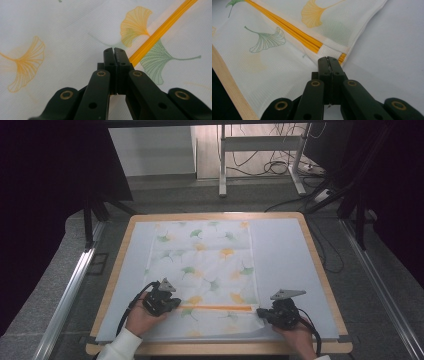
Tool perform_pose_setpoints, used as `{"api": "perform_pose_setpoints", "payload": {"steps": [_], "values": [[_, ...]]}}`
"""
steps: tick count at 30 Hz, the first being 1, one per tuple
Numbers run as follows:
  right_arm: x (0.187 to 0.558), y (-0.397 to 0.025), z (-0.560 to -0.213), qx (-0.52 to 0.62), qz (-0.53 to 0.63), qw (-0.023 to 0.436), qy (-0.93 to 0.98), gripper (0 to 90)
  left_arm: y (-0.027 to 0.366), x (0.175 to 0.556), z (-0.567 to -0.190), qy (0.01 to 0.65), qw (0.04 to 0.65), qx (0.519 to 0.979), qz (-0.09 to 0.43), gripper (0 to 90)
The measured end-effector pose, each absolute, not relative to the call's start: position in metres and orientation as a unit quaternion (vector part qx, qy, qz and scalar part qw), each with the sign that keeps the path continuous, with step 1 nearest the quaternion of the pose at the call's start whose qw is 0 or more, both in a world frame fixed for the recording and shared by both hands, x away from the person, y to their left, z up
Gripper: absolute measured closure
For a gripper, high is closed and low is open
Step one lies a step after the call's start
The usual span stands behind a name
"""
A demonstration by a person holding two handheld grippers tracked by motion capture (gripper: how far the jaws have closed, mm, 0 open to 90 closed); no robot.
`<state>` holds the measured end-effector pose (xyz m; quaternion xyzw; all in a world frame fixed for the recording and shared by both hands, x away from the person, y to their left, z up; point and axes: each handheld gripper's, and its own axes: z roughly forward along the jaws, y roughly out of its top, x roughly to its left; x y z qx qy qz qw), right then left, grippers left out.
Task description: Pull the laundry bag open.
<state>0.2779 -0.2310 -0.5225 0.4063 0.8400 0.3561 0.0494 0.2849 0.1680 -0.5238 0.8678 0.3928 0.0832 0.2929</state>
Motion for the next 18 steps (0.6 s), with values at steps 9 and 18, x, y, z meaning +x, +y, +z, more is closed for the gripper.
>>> {"api": "perform_pose_setpoints", "payload": {"steps": [9, 18], "values": [[0.278, -0.231, -0.522, 0.406, 0.356, 0.048, 0.84, 89.6, 0.173, 0.284, -0.524, 0.395, 0.289, 0.868, 0.087, 90.0], [0.278, -0.231, -0.522, 0.406, 0.356, 0.049, 0.84, 89.5, 0.187, 0.281, -0.524, 0.409, 0.282, 0.863, 0.094, 90.0]]}}
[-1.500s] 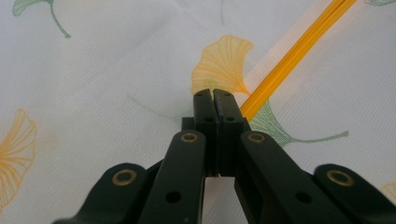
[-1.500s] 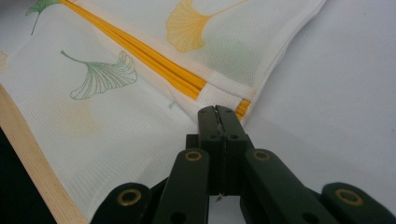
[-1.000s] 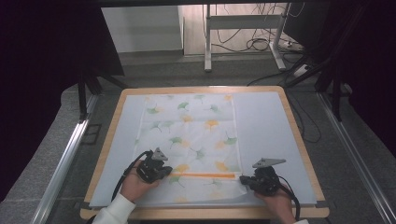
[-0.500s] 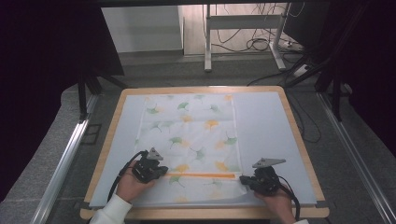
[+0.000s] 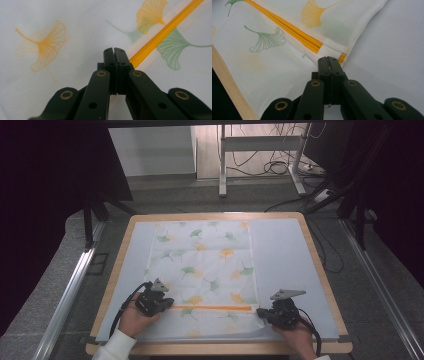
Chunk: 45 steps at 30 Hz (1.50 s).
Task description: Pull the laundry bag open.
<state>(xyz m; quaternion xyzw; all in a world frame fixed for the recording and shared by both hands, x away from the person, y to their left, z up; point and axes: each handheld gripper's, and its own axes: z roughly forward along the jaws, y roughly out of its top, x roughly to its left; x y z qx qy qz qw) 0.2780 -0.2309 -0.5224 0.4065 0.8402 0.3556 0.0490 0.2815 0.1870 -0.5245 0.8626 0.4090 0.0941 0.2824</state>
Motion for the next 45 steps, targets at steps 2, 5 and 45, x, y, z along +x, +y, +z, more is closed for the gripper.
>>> {"api": "perform_pose_setpoints", "payload": {"steps": [2, 5, 45], "values": [[0.278, -0.231, -0.522, 0.406, 0.356, 0.049, 0.84, 89.6, 0.19, 0.281, -0.525, 0.41, 0.283, 0.862, 0.095, 90.0], [0.278, -0.231, -0.522, 0.406, 0.356, 0.049, 0.84, 89.5, 0.195, 0.28, -0.525, 0.418, 0.283, 0.858, 0.094, 90.0], [0.278, -0.231, -0.522, 0.406, 0.356, 0.048, 0.841, 89.5, 0.257, 0.261, -0.527, 0.479, 0.279, 0.823, 0.123, 90.0]]}}
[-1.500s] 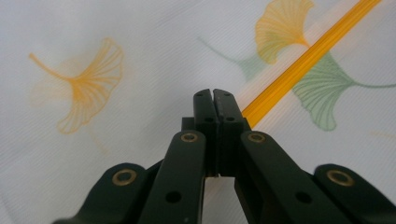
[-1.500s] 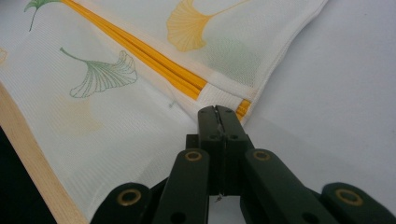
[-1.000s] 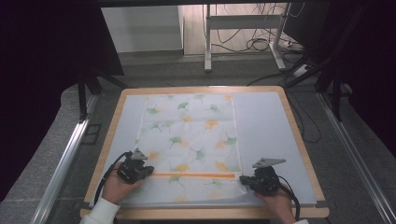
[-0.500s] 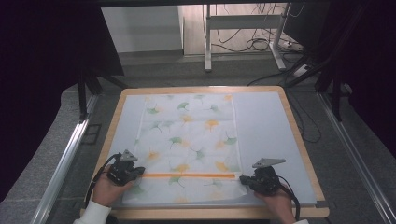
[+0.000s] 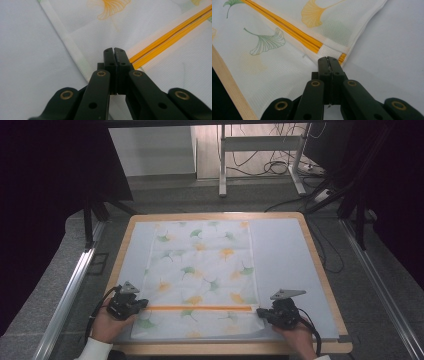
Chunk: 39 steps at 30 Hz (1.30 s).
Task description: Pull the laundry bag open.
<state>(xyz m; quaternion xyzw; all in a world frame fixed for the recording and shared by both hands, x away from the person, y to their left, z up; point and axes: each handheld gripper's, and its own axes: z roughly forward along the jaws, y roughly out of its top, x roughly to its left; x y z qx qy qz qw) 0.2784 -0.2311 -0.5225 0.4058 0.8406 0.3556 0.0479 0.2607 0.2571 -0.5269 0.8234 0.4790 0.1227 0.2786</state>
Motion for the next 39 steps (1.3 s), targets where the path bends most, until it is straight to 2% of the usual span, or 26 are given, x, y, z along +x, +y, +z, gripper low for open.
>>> {"api": "perform_pose_setpoints", "payload": {"steps": [14, 25, 29, 32, 39], "values": [[0.279, -0.231, -0.523, 0.406, 0.356, 0.046, 0.84, 89.6, 0.275, 0.254, -0.526, 0.5, 0.288, 0.807, 0.128, 90.0], [0.279, -0.231, -0.523, 0.407, 0.358, 0.047, 0.839, 89.5, 0.274, 0.256, -0.531, 0.5, 0.296, 0.803, 0.135, 88.0], [0.278, -0.231, -0.523, 0.406, 0.358, 0.048, 0.84, 89.5, 0.277, 0.257, -0.532, 0.504, 0.308, 0.795, 0.136, 82.2], [0.278, -0.232, -0.523, 0.405, 0.359, 0.048, 0.84, 89.5, 0.279, 0.255, -0.529, 0.506, 0.334, 0.784, 0.133, 73.9], [0.277, -0.231, -0.519, 0.393, 0.368, 0.057, 0.841, 89.4, 0.274, 0.252, -0.52, 0.495, 0.362, 0.774, 0.158, 60.0]]}}
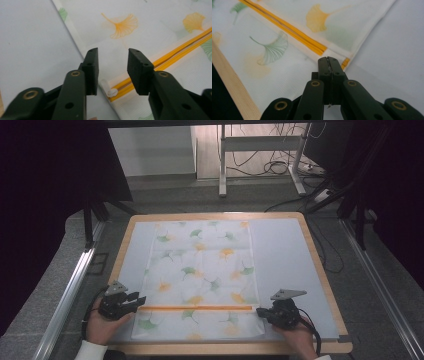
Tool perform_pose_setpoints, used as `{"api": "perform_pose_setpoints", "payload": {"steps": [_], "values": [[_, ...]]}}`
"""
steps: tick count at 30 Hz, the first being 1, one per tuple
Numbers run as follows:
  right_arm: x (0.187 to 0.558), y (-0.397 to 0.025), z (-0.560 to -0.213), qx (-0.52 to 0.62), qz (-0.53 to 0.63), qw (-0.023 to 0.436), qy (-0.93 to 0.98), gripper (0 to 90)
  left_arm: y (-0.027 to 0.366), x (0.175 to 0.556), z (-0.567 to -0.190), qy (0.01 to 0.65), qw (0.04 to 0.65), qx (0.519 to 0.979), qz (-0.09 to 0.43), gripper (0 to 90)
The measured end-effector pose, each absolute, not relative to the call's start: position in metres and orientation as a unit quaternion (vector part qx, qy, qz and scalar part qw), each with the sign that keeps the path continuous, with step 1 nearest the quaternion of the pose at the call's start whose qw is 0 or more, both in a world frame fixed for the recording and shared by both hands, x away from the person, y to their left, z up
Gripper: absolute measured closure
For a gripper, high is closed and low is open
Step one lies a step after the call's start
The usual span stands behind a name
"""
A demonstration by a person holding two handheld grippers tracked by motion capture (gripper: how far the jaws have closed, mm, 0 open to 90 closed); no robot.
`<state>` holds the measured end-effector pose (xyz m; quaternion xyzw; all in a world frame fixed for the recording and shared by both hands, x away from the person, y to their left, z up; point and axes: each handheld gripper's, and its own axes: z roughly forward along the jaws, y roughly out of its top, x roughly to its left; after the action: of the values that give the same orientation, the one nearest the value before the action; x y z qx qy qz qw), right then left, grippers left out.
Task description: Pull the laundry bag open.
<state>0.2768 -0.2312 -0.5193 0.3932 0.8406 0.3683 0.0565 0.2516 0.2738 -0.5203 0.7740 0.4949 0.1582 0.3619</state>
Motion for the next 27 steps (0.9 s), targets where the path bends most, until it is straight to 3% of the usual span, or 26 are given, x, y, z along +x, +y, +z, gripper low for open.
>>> {"api": "perform_pose_setpoints", "payload": {"steps": [5, 11, 19, 27], "values": [[0.274, -0.238, -0.508, 0.38, 0.402, 0.08, 0.829, 88.6, 0.269, 0.25, -0.515, 0.484, 0.38, 0.77, 0.171, 54.6], [0.276, -0.257, -0.5, 0.381, 0.424, 0.12, 0.813, 68.7, 0.27, 0.25, -0.516, 0.488, 0.391, 0.758, 0.186, 50.6], [0.281, -0.279, -0.502, 0.396, 0.42, 0.149, 0.803, 50.9, 0.274, 0.249, -0.516, 0.5, 0.395, 0.747, 0.19, 46.3], [0.281, -0.278, -0.504, 0.396, 0.411, 0.156, 0.806, 47.7, 0.273, 0.249, -0.517, 0.497, 0.393, 0.751, 0.187, 45.7]]}}
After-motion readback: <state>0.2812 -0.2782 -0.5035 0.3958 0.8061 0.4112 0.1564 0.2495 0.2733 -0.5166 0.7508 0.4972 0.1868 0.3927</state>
